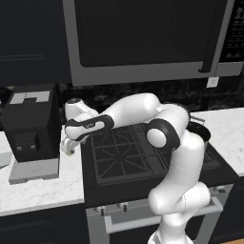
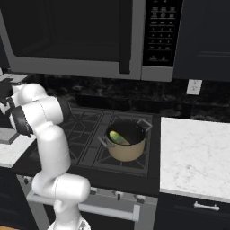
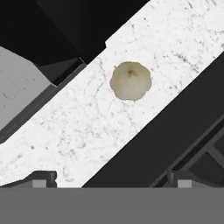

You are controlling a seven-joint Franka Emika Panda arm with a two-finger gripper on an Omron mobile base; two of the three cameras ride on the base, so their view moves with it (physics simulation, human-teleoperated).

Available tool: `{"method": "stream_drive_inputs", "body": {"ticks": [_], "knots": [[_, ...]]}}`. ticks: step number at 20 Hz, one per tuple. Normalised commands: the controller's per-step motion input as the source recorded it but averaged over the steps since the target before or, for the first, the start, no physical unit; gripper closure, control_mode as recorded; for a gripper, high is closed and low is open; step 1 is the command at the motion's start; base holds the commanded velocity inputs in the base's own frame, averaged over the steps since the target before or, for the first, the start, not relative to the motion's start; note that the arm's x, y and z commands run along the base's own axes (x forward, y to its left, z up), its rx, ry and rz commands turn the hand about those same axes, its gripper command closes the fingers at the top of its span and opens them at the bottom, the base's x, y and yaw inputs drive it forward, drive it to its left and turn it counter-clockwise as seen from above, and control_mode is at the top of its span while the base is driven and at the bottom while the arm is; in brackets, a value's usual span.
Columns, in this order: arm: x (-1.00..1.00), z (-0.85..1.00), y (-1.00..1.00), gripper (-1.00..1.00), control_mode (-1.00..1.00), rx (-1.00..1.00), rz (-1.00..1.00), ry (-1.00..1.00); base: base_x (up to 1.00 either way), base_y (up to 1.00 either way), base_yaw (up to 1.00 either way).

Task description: Put the cucumber and garlic in the pot. Retrieve the spatula and lightly stir the vegetables in the pot.

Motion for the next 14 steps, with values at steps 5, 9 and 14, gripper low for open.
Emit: {"method": "stream_drive_inputs", "body": {"ticks": [5, 9, 14], "knots": [[0.33, -0.28, 0.0, -1.0, -1.0, 0.0, 0.08, -0.02, 0.0, 0.0, 0.0], [0.12, -0.21, 0.04, -1.0, -1.0, 0.0, 0.01, -0.01, 0.0, 0.0, 0.0], [0.0, -0.09, 0.04, -1.0, -1.0, 0.05, 0.0, -0.01, 0.0, 0.0, 0.0]]}}
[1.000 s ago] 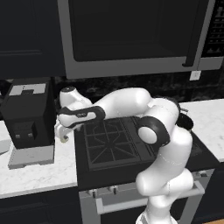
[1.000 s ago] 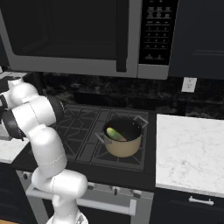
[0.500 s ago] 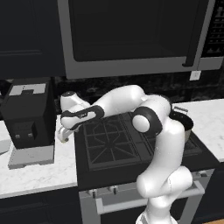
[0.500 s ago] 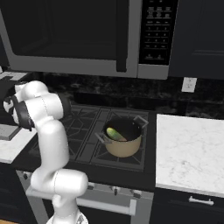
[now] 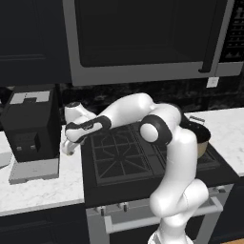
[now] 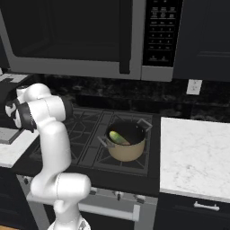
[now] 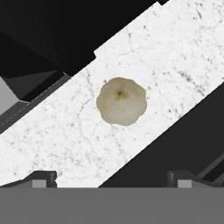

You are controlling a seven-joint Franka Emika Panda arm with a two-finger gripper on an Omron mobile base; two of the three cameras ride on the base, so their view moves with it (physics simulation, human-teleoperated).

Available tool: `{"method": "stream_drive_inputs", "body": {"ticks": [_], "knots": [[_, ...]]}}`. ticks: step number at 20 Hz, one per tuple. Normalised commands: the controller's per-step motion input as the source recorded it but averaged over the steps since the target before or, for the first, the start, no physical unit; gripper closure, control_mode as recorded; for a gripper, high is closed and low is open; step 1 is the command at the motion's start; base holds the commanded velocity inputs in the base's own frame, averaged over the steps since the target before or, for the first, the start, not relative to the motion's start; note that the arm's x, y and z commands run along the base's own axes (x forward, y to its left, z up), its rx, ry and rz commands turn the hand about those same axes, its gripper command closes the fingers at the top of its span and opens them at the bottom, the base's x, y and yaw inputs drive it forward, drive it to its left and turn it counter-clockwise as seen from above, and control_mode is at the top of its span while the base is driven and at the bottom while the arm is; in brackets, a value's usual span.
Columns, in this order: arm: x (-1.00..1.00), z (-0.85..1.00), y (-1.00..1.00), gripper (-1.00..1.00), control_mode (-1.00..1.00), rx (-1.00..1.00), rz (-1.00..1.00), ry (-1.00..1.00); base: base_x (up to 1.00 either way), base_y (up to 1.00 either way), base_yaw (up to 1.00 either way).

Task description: Put the cucumber and garlic in the pot. Retrieve the spatula and lightly stir the vegetables in the pot.

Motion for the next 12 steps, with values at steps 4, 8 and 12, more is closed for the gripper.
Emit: {"method": "stream_drive_inputs", "body": {"ticks": [4, 8, 12], "knots": [[0.0, -0.13, 0.0, -1.0, -1.0, 0.13, 0.03, -0.03, 0.0, 0.0, 0.0], [0.0, -0.23, 0.0, -1.0, -1.0, 0.13, 0.06, -0.05, 0.0, 0.0, 0.0], [0.03, -0.23, 0.0, -1.0, -1.0, 0.08, 0.06, -0.05, 0.0, 0.0, 0.0]]}}
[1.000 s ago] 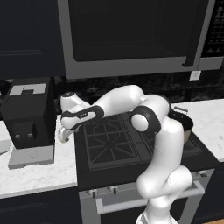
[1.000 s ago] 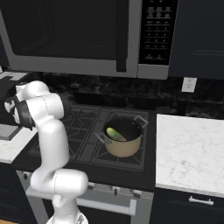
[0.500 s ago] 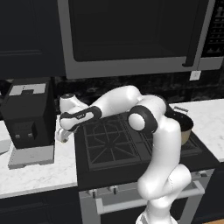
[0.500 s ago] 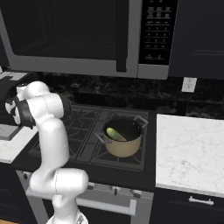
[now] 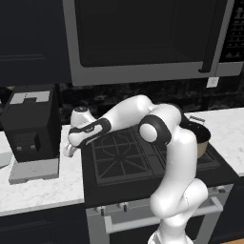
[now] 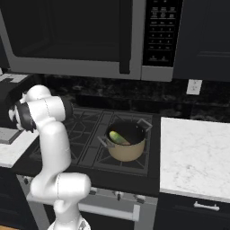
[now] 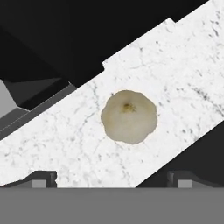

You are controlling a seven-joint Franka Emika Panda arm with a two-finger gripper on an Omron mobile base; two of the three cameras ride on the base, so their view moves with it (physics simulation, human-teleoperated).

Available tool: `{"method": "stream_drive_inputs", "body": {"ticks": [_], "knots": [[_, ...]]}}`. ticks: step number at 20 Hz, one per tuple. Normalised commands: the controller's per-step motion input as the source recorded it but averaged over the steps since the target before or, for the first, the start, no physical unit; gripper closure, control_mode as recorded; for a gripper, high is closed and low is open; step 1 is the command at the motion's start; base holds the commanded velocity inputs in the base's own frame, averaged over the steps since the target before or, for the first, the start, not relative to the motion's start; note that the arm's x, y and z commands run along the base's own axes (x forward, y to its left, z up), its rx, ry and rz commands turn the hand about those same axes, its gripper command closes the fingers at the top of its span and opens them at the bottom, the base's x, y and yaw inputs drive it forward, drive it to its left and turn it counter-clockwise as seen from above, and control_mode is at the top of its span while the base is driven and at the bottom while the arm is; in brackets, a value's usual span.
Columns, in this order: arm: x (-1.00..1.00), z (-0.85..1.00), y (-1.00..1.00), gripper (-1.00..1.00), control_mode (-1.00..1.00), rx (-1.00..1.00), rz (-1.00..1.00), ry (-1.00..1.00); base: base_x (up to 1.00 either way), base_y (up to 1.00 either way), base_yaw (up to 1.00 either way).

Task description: Put the cucumber and garlic in the pot. Retrieve the spatula and lightly stir the vegetables in the pot.

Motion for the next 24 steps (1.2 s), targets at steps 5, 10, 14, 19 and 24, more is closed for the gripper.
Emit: {"method": "stream_drive_inputs", "body": {"ticks": [5, 10, 14, 19, 24], "knots": [[0.29, -0.01, 0.01, -1.0, -1.0, 0.01, 0.03, -0.02, 0.0, 0.0, 0.0], [0.16, 0.0, 0.1, -1.0, -1.0, 0.0, 0.02, 0.0, 0.0, 0.0, 0.0], [0.0, -0.01, 0.27, -1.0, -1.0, 0.0, 0.02, 0.0, 0.0, 0.0, 0.0], [0.02, -0.12, 0.24, -1.0, -1.0, 0.0, 0.03, 0.0, 0.0, 0.0, 0.0], [0.06, -0.25, 0.02, -1.0, -1.0, -0.02, 0.02, 0.0, 0.0, 0.0, 0.0]]}}
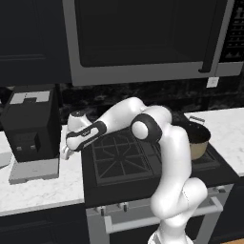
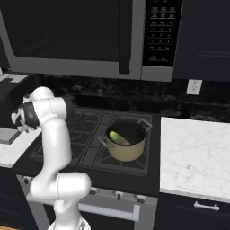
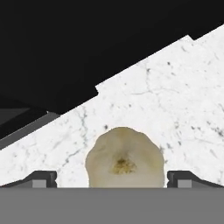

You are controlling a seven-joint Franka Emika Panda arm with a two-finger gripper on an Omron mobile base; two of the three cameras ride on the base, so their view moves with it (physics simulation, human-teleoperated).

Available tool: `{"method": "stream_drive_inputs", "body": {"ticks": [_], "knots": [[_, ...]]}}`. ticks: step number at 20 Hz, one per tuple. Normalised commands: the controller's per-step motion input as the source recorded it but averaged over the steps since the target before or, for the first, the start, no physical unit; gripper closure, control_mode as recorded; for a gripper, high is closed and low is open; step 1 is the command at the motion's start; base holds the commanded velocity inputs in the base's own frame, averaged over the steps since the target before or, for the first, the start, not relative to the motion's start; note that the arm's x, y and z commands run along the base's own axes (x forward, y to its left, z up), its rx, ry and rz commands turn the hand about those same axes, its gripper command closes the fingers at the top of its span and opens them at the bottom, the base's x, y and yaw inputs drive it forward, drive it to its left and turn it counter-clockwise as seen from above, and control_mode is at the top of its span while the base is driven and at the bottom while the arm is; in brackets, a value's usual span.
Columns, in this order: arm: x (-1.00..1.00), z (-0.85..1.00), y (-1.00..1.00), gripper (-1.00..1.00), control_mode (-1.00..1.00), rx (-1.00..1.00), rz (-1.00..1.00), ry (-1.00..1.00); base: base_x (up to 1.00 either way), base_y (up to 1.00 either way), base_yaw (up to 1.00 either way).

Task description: Put the cucumber and garlic in the pot. Retrieve the spatula and lightly stir the vegetables in the pot.

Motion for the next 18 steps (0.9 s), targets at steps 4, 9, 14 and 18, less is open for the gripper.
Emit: {"method": "stream_drive_inputs", "body": {"ticks": [4, 9, 14, 18], "knots": [[0.11, -0.22, 0.0, -1.0, -1.0, -0.01, 0.01, 0.0, 0.0, 0.0, 0.0], [0.05, -0.07, 0.01, -1.0, -1.0, 0.0, 0.01, -0.03, 0.0, 0.0, 0.0], [0.0, 0.0, 0.0, 1.0, -1.0, 0.0, 0.01, -0.07, 0.0, 0.0, 0.0], [-0.1, 0.0, 0.0, 1.0, -1.0, 0.0, 0.0, -0.14, 0.0, 0.0, 0.0]]}}
